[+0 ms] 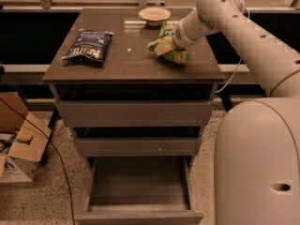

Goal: Place green rice chip bag into bottom drawer

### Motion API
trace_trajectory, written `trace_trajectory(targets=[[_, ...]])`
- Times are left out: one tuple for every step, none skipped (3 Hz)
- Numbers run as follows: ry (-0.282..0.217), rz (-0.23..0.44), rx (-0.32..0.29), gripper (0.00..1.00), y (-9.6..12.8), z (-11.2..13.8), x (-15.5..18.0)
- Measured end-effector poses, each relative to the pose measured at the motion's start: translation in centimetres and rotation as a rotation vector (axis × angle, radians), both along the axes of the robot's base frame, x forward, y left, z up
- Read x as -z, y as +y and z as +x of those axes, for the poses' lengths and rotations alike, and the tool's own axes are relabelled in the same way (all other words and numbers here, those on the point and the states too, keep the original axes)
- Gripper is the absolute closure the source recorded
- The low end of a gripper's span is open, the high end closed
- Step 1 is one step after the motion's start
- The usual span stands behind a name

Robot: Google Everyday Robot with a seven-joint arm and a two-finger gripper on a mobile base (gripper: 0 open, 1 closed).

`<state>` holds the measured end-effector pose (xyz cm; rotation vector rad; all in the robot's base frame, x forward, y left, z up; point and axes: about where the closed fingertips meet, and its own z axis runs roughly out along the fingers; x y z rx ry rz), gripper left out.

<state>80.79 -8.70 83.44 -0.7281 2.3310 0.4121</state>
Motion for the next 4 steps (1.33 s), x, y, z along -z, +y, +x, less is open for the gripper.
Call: trace_trajectory(targets=[[0.0, 0.0, 0.0, 0.5, 0.0, 0.0, -0.1], [0.0, 0.0, 0.0, 0.27, 0.0, 0.0, -0.2], [-0.012, -0.012, -0.003, 0.0, -0.2, -0.1, -0.5], [-0.068, -0.065, -0.016, 0.0, -1.4, -0.7, -1.9]])
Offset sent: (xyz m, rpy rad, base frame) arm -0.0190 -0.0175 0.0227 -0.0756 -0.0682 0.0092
